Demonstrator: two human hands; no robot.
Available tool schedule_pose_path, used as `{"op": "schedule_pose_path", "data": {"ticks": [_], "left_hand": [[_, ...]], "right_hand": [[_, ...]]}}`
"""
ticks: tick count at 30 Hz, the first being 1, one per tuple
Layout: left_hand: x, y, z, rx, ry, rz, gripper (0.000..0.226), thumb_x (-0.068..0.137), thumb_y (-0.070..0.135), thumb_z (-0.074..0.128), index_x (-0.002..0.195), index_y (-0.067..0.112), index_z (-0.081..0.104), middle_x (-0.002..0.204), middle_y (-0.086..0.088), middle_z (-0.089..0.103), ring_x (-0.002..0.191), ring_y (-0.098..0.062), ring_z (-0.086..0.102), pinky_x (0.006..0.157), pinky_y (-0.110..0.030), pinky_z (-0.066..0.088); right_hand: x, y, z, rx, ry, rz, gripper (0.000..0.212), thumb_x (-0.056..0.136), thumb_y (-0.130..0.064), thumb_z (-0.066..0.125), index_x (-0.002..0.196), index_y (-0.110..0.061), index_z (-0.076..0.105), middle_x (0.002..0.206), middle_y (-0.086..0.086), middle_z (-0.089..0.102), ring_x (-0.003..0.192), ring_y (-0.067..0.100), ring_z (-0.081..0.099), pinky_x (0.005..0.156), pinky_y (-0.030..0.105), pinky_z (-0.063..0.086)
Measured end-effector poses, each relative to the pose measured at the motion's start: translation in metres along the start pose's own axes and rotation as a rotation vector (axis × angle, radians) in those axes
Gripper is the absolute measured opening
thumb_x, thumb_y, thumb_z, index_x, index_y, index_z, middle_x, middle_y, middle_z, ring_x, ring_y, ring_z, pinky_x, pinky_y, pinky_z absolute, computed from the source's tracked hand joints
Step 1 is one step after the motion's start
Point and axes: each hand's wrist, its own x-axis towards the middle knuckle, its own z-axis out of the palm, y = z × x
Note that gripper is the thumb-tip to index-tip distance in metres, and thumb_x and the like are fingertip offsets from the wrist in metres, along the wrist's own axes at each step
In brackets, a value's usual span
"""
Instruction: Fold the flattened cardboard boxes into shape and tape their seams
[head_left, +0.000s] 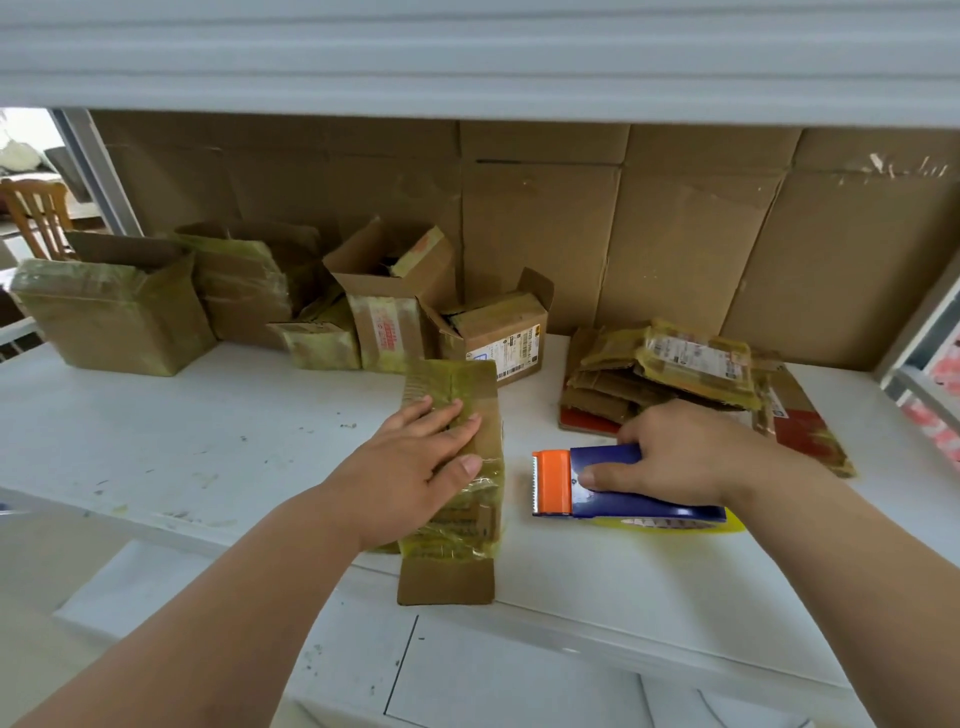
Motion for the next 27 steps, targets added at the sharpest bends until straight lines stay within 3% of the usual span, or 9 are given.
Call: {"op": "schedule_pose_path", "data": {"ticks": [4, 12, 16, 19, 22, 25, 27], "left_hand": [[-0.001, 0.000, 0.001, 0.012, 0.020, 0.017, 0.066, 0.092, 0.065, 0.012, 0.154, 0.043, 0.017, 0.163, 0.021, 0.006, 0.150, -0.005, -0.009, 0.117, -0.024, 0.000], [-0.003, 0.003, 0.001, 0.048, 0.016, 0.023, 0.059, 0.098, 0.059, 0.016, 0.154, 0.042, 0.015, 0.163, 0.019, 0.007, 0.151, -0.008, -0.008, 0.122, -0.031, 0.004], [-0.007, 0.000, -0.001, 0.006, 0.023, 0.027, 0.060, 0.096, 0.060, 0.014, 0.154, 0.042, 0.015, 0.163, 0.019, 0.007, 0.150, -0.007, -0.009, 0.123, -0.032, 0.005], [-0.007, -0.002, -0.001, -0.016, 0.019, 0.022, 0.060, 0.098, 0.059, 0.017, 0.155, 0.041, 0.011, 0.163, 0.021, 0.005, 0.150, -0.005, -0.010, 0.122, -0.031, 0.005], [-0.005, -0.002, -0.001, -0.140, 0.027, -0.009, 0.058, 0.104, 0.048, 0.027, 0.157, 0.041, 0.003, 0.165, 0.016, 0.006, 0.149, -0.002, -0.011, 0.123, -0.034, 0.009], [-0.007, -0.005, 0.001, -0.315, 0.069, -0.015, 0.060, 0.105, 0.028, 0.035, 0.156, 0.042, 0.006, 0.166, 0.008, 0.001, 0.150, -0.003, -0.009, 0.120, -0.033, 0.008], [-0.009, -0.007, 0.006, -0.386, 0.154, 0.022, 0.060, 0.103, 0.015, 0.040, 0.155, 0.037, 0.019, 0.165, 0.013, 0.003, 0.150, -0.003, -0.009, 0.122, -0.033, 0.007]], "right_hand": [[0.012, -0.013, -0.001, 0.079, -0.082, 0.052, 0.066, 0.073, -0.084, 0.054, 0.081, -0.021, 0.070, 0.077, 0.001, 0.066, 0.074, 0.016, 0.062, 0.062, 0.032, 0.043], [0.031, -0.024, -0.009, 0.294, -0.262, 0.173, 0.053, 0.071, -0.072, 0.071, 0.079, -0.020, 0.064, 0.081, -0.001, 0.066, 0.077, 0.017, 0.063, 0.064, 0.029, 0.043], [0.029, -0.030, -0.001, 0.142, -0.275, 0.207, 0.050, 0.073, -0.069, 0.071, 0.073, -0.021, 0.057, 0.079, -0.002, 0.057, 0.074, 0.016, 0.055, 0.059, 0.030, 0.037], [0.023, -0.024, -0.007, 0.115, -0.167, 0.232, 0.056, 0.075, -0.075, 0.065, 0.069, -0.020, 0.057, 0.073, 0.000, 0.057, 0.069, 0.016, 0.055, 0.058, 0.031, 0.036], [0.016, -0.018, -0.003, 0.085, 0.062, 0.261, 0.060, 0.081, -0.078, 0.052, 0.073, -0.019, 0.057, 0.074, 0.001, 0.058, 0.070, 0.017, 0.056, 0.059, 0.031, 0.040], [0.008, -0.019, 0.026, -0.030, 0.285, 0.282, 0.057, 0.087, -0.076, 0.040, 0.088, -0.020, 0.054, 0.080, -0.002, 0.058, 0.077, 0.020, 0.057, 0.073, 0.034, 0.047], [0.004, -0.021, 0.052, -0.086, 0.327, 0.263, 0.052, 0.090, -0.072, 0.036, 0.103, -0.023, 0.050, 0.093, -0.002, 0.063, 0.090, 0.023, 0.060, 0.087, 0.039, 0.042]]}}
